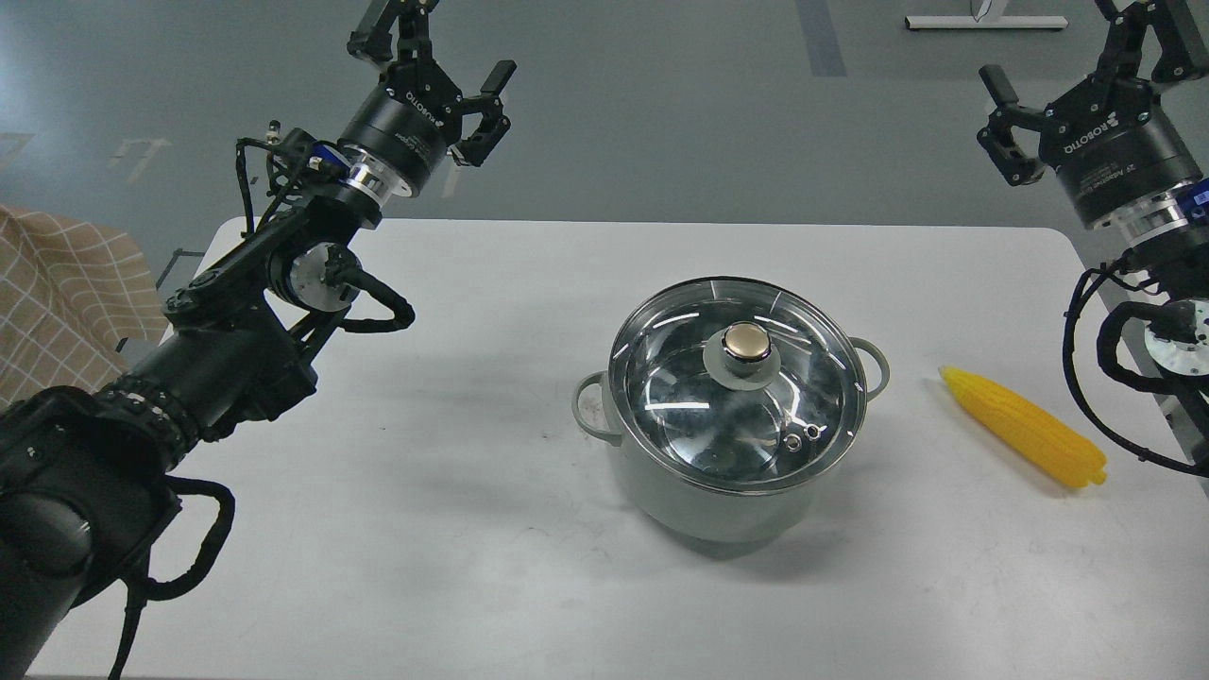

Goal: Open pot and put corn in
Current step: 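Raise and open the left gripper above the table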

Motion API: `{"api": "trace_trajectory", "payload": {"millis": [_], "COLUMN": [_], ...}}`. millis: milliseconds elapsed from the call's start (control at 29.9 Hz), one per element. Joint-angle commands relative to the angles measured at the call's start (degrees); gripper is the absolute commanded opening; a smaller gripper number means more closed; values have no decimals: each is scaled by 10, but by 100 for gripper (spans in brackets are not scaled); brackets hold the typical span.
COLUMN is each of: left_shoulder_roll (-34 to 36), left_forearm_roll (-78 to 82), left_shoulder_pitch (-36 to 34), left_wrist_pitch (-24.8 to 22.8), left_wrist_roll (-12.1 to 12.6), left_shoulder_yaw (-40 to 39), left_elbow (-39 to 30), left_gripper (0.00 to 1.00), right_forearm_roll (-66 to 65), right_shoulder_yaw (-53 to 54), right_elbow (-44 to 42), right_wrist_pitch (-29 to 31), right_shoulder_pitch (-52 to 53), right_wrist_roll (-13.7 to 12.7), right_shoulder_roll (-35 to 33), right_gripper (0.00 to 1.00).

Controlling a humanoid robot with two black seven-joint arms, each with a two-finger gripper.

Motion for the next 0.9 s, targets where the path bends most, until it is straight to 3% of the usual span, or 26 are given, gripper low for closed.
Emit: {"api": "trace_trajectory", "payload": {"millis": [0, 601, 668, 869], "left_shoulder_roll": [-4, -9, -3, 49], "left_forearm_roll": [1, 39, 95, 275], "left_shoulder_pitch": [-3, -6, -15, -35], "left_wrist_pitch": [0, 0, 0, 0], "left_wrist_roll": [0, -1, -1, -1], "left_shoulder_yaw": [1, 6, 8, 7], "left_elbow": [0, -9, -26, -171], "left_gripper": [98, 98, 98, 98], "right_forearm_roll": [0, 4, 4, 4], "right_shoulder_yaw": [0, -2, -2, -2], "right_elbow": [4, 8, 8, 9], "right_wrist_pitch": [0, -1, -2, -3], "right_shoulder_pitch": [-1, -2, -4, -6], "right_wrist_roll": [0, 0, 0, 0], "right_shoulder_roll": [-1, -1, -1, -3], "right_gripper": [100, 100, 100, 100]}}
